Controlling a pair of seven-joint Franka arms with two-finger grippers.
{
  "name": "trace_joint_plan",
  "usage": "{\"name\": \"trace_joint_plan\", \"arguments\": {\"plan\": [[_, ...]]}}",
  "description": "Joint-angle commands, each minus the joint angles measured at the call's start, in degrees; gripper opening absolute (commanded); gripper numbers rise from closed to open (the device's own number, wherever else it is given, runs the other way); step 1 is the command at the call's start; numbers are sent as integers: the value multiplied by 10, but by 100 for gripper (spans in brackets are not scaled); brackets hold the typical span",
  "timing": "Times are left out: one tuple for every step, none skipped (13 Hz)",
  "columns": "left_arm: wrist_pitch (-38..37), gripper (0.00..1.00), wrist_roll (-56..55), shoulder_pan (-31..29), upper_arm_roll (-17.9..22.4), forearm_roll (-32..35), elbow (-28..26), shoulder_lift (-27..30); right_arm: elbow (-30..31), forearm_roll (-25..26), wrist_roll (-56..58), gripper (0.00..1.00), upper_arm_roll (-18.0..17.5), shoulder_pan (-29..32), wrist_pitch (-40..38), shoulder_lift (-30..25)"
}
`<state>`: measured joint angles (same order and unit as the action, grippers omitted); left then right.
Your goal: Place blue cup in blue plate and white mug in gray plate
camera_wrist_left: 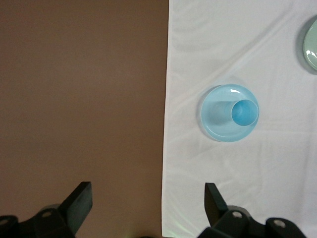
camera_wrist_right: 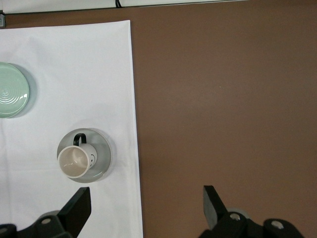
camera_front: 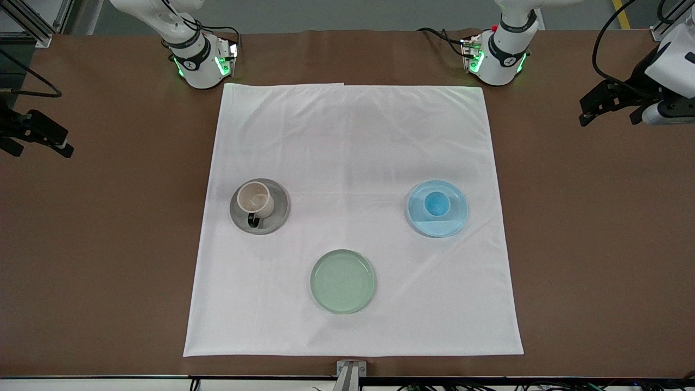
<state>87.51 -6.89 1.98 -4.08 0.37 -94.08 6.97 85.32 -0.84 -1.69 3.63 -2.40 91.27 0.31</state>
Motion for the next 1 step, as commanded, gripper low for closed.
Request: {"name": "trace_joint_plan", "arguments": {"plan": [[-27,100,5,-1,-1,6,21,-10,-10,9,2,100,-6,5,-5,5]]}}
